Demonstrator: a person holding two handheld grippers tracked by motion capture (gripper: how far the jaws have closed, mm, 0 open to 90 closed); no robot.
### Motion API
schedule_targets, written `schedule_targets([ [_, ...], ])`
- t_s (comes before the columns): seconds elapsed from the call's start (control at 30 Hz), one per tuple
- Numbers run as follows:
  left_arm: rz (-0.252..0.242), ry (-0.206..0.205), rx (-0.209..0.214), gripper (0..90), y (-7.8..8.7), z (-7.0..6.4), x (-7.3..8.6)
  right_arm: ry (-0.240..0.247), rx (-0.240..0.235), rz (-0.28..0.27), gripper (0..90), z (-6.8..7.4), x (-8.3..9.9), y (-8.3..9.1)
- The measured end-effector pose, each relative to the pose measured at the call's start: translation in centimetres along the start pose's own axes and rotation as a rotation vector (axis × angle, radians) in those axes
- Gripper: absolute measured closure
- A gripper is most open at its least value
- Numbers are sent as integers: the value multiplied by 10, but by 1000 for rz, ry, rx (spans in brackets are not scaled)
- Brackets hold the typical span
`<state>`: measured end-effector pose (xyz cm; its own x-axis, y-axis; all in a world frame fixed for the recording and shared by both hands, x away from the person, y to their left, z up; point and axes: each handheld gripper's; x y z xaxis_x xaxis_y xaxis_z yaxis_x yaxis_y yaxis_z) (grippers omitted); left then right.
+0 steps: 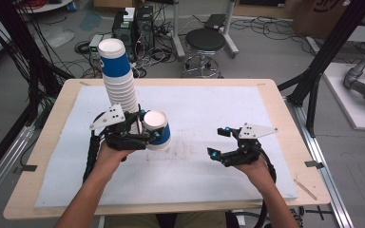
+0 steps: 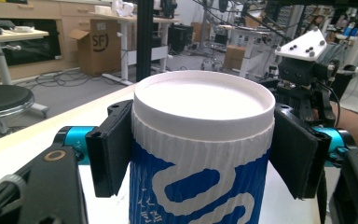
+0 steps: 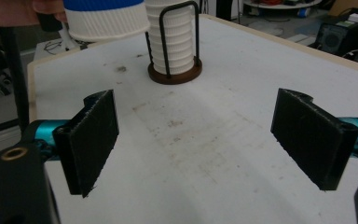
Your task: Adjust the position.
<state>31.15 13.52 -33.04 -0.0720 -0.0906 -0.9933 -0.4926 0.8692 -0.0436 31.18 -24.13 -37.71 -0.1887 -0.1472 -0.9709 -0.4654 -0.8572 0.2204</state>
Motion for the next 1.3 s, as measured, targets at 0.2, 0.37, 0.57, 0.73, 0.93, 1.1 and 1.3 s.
schedule_targets([
  [0.2,14,0,38,284,-8,0,7,14,-49,-3,150,10,-3,-13],
  [0.37,22,-3,69,284,-13,-3,10,30,-112,1,150,18,-5,-31],
  [0.57,32,-4,96,285,-19,-8,14,43,-148,11,150,23,-5,-47],
  [0.73,31,1,115,287,-24,-11,19,25,-184,27,151,26,-5,-59],
  [0.93,34,-4,154,288,-31,-16,24,36,-222,17,150,31,-6,-70],
  [1.1,32,-1,167,289,-34,-18,26,33,-246,18,150,34,-5,-76],
  [1.3,20,-3,180,291,-40,-22,26,21,-259,23,151,34,-4,-81],
])
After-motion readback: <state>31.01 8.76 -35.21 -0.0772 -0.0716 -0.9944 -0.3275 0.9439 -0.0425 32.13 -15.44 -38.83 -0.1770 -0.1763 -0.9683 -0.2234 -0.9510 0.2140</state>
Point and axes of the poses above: each handheld gripper's, and its own axes: y roughly backward along the jaws, x roughly out of its underside, z roughly to its left, and after that the axes turned 9 degrees about -z, right-handed
